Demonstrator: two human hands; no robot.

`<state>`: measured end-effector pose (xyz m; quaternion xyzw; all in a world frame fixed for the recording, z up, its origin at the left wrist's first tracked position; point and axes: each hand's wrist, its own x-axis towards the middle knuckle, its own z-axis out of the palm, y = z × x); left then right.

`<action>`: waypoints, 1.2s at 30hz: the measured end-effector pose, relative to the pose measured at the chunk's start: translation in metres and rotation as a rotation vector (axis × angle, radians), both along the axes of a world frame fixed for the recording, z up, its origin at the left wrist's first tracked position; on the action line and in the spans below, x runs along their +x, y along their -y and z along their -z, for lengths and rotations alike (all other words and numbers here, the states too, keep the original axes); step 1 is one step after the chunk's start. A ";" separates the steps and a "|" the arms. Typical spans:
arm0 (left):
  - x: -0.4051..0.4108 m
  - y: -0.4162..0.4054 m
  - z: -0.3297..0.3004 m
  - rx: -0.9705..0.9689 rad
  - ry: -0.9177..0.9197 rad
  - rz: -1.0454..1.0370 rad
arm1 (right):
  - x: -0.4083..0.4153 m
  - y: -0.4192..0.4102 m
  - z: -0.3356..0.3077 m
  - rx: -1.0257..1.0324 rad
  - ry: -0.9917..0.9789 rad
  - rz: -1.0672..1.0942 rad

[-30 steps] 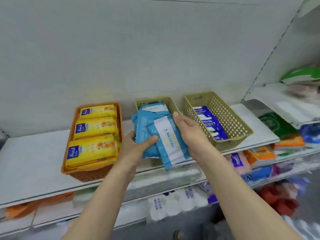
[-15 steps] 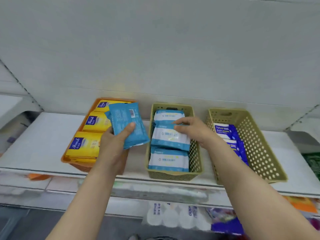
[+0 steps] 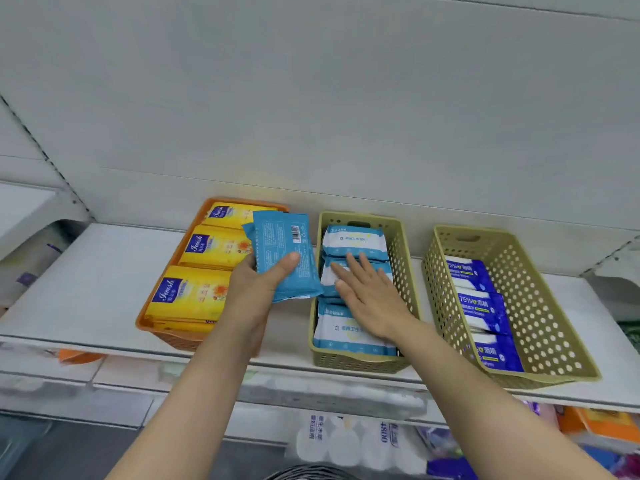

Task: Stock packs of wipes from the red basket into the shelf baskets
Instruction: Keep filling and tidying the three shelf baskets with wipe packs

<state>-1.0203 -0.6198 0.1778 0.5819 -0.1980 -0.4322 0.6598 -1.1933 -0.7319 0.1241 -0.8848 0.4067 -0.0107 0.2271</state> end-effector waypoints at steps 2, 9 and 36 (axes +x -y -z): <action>-0.002 0.003 0.001 0.006 -0.004 0.040 | 0.001 -0.004 -0.009 0.102 0.077 0.064; -0.023 0.012 -0.002 -0.022 0.053 0.190 | 0.018 -0.014 -0.073 0.613 0.859 0.476; -0.033 0.017 -0.002 -0.099 -0.100 0.162 | -0.005 -0.007 -0.086 0.146 0.811 0.348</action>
